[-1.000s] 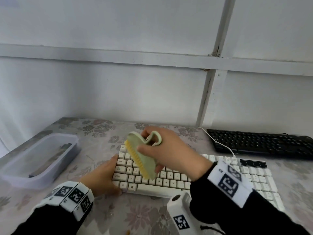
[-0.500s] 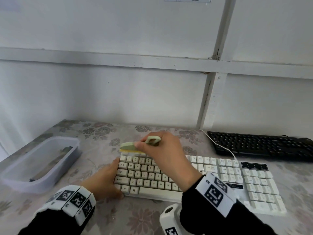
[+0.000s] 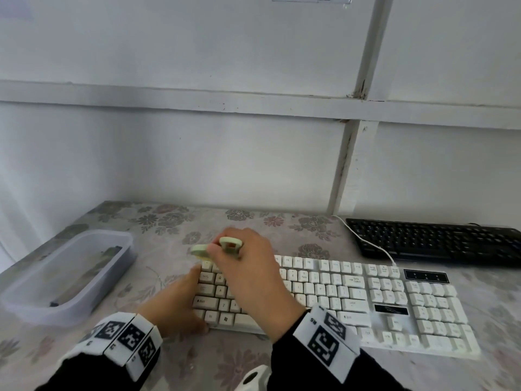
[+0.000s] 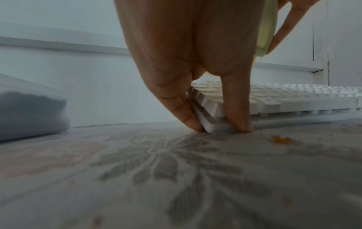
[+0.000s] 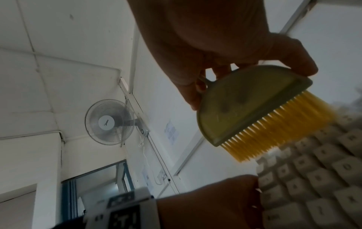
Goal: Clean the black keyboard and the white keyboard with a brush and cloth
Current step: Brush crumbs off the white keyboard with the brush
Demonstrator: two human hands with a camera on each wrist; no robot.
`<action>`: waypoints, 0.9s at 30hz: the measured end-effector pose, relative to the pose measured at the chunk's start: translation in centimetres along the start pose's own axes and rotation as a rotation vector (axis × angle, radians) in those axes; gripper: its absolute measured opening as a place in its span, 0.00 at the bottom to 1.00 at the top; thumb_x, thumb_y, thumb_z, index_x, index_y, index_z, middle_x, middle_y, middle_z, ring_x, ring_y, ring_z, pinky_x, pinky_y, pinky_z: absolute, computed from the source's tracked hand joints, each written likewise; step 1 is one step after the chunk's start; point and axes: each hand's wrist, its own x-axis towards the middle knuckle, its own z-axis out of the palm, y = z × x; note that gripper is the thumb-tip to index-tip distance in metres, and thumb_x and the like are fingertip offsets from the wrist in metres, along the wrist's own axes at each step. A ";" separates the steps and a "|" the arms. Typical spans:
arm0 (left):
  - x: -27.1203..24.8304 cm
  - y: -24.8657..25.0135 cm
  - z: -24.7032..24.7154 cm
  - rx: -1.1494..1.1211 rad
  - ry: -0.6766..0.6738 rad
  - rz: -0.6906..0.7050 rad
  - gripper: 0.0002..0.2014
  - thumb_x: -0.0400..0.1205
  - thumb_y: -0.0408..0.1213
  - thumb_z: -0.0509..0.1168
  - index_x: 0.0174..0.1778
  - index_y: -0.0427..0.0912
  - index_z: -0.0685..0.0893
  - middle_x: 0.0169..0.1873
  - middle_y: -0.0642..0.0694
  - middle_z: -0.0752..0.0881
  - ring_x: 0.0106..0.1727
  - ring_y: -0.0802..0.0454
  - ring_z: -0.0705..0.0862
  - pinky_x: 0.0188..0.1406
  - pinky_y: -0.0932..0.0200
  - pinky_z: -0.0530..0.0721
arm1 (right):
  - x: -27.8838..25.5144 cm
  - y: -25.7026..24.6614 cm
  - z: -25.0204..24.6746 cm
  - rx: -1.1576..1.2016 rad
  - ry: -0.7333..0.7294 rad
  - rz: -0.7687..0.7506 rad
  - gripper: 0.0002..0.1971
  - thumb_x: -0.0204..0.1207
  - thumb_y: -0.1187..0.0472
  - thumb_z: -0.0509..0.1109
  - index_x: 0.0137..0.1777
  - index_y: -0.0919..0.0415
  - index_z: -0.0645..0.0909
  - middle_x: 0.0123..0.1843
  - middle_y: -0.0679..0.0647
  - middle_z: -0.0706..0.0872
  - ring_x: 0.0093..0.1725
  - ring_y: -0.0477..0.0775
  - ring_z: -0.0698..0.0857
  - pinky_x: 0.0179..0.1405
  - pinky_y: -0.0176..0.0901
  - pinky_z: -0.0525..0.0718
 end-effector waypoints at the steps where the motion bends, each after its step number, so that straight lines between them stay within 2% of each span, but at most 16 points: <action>1: 0.0 0.0 0.0 0.004 0.000 -0.003 0.50 0.63 0.44 0.75 0.76 0.50 0.52 0.62 0.54 0.76 0.60 0.56 0.77 0.62 0.60 0.78 | -0.1 0.1 0.1 -0.056 -0.017 0.009 0.06 0.76 0.47 0.65 0.39 0.40 0.79 0.46 0.44 0.80 0.56 0.55 0.77 0.61 0.59 0.74; 3: -0.1 0.1 -0.1 0.004 0.005 0.010 0.50 0.64 0.43 0.76 0.76 0.52 0.52 0.62 0.55 0.75 0.59 0.58 0.76 0.61 0.63 0.76 | -0.2 0.5 -0.3 -0.130 -0.020 0.034 0.06 0.79 0.47 0.63 0.43 0.44 0.79 0.49 0.44 0.79 0.58 0.53 0.74 0.60 0.56 0.72; 5: -0.1 0.2 -0.2 -0.001 0.010 0.038 0.50 0.64 0.41 0.76 0.77 0.53 0.50 0.59 0.59 0.74 0.58 0.60 0.75 0.60 0.67 0.74 | 0.0 1.2 -1.0 -0.133 -0.001 0.066 0.08 0.78 0.48 0.64 0.39 0.45 0.77 0.47 0.45 0.80 0.57 0.56 0.77 0.59 0.57 0.74; 9: -0.3 0.5 -0.3 -0.020 0.012 0.075 0.50 0.66 0.39 0.75 0.77 0.53 0.48 0.50 0.70 0.67 0.57 0.64 0.72 0.50 0.78 0.68 | 0.1 1.3 -2.5 -0.187 0.041 0.083 0.15 0.78 0.52 0.65 0.29 0.46 0.69 0.43 0.46 0.79 0.53 0.58 0.79 0.58 0.60 0.77; 13: -0.1 0.2 -0.2 -0.014 0.004 0.046 0.51 0.66 0.40 0.75 0.77 0.52 0.47 0.58 0.60 0.70 0.58 0.61 0.72 0.57 0.71 0.70 | -0.3 -0.1 -1.9 -0.177 0.010 0.000 0.10 0.79 0.49 0.63 0.36 0.48 0.73 0.43 0.42 0.75 0.55 0.54 0.73 0.59 0.57 0.73; 15: 0.0 0.1 -0.1 -0.018 -0.009 0.029 0.51 0.65 0.42 0.75 0.77 0.51 0.48 0.60 0.57 0.72 0.59 0.59 0.74 0.56 0.69 0.73 | -0.4 -0.3 -1.0 -0.161 -0.011 -0.009 0.09 0.79 0.48 0.63 0.39 0.47 0.74 0.44 0.42 0.75 0.55 0.52 0.73 0.56 0.52 0.70; 17: 0.0 0.1 0.0 -0.023 -0.010 0.017 0.51 0.65 0.41 0.76 0.77 0.51 0.49 0.58 0.58 0.73 0.57 0.60 0.75 0.52 0.71 0.72 | -0.5 0.2 -0.7 -0.145 -0.007 -0.009 0.09 0.79 0.47 0.64 0.40 0.47 0.75 0.44 0.41 0.76 0.54 0.52 0.73 0.54 0.50 0.70; 20: 0.0 0.1 0.0 -0.043 0.006 0.040 0.51 0.65 0.39 0.76 0.77 0.53 0.48 0.54 0.62 0.70 0.56 0.63 0.72 0.50 0.75 0.69 | -0.5 1.3 -1.7 -0.153 0.014 0.060 0.12 0.79 0.48 0.63 0.36 0.47 0.68 0.39 0.41 0.73 0.53 0.52 0.74 0.56 0.53 0.73; 23: 0.1 0.1 0.0 -0.041 -0.001 0.047 0.52 0.66 0.39 0.75 0.77 0.55 0.46 0.51 0.67 0.69 0.56 0.65 0.72 0.44 0.78 0.71 | -0.6 1.4 -2.6 -0.199 0.063 0.066 0.09 0.80 0.50 0.63 0.39 0.47 0.70 0.44 0.41 0.75 0.55 0.52 0.74 0.54 0.52 0.69; 25: 0.2 -0.3 0.1 -0.054 -0.002 0.044 0.52 0.64 0.41 0.76 0.77 0.55 0.47 0.54 0.64 0.71 0.57 0.64 0.74 0.49 0.74 0.72 | -0.8 0.6 -2.3 -0.202 0.047 0.020 0.07 0.80 0.49 0.62 0.42 0.47 0.73 0.48 0.42 0.78 0.56 0.51 0.72 0.51 0.50 0.62; 27: 0.4 -0.5 0.2 -0.067 -0.006 0.033 0.51 0.61 0.43 0.75 0.76 0.55 0.50 0.57 0.61 0.74 0.57 0.62 0.77 0.55 0.68 0.76 | -1.1 -0.1 -1.5 -0.160 0.008 -0.018 0.08 0.81 0.47 0.62 0.43 0.47 0.73 0.50 0.42 0.79 0.56 0.50 0.71 0.51 0.51 0.62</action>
